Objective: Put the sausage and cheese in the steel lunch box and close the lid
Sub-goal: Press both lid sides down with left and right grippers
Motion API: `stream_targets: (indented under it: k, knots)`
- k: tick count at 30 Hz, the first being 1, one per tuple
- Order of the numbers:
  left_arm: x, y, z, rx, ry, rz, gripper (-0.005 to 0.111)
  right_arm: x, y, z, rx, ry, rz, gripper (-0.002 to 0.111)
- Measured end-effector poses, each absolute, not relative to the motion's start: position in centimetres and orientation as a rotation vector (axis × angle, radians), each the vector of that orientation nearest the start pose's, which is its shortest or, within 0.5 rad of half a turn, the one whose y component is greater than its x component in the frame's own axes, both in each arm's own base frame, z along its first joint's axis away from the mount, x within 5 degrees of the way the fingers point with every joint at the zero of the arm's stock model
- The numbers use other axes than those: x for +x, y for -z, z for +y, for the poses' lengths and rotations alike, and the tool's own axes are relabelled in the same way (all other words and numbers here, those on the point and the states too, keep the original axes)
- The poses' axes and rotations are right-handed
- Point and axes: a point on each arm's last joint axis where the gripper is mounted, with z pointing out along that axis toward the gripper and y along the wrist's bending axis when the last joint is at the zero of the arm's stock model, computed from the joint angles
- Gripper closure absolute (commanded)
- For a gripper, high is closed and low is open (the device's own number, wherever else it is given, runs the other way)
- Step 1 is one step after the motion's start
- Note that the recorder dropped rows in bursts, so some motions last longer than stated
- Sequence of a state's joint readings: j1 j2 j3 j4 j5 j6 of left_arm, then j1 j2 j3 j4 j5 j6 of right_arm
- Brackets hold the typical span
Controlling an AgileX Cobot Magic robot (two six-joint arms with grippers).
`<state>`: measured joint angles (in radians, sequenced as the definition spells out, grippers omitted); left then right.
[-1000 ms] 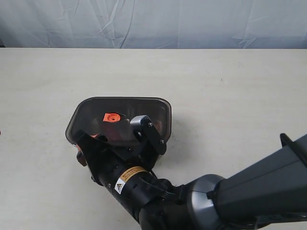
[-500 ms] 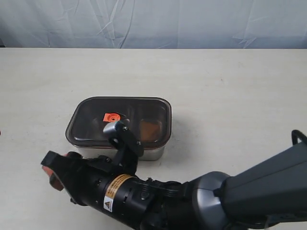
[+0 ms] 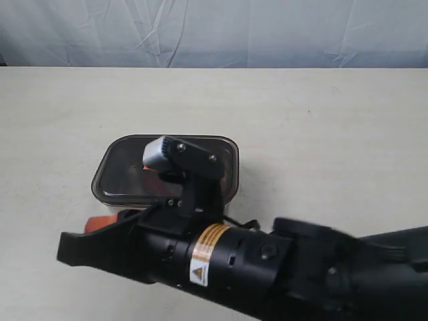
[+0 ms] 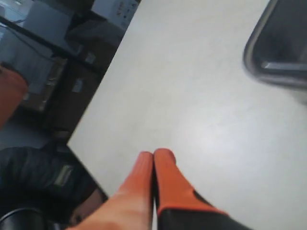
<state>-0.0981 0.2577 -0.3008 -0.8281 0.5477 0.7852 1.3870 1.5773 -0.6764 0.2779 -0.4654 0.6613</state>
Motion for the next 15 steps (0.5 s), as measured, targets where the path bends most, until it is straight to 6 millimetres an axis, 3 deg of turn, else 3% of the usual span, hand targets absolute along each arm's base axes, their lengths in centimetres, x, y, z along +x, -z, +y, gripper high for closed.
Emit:
stream_targets:
  k: [4,7,15]
  knots:
    - [7.0,-26.1,-4.6,0.465,0.434,1.854,0.106,8.4,-22.4,28.5,-0.473,-1.137,2.134,0.108]
    - [8.3,-26.2,-5.0,0.509,0.452,1.888,0.106,10.8,-23.0,26.7,-0.45,-1.015,2.169,0.108]
    - [13.2,-25.2,-6.2,0.637,0.546,2.011,0.106,16.5,-21.5,22.1,-0.441,-0.796,2.363,0.108]
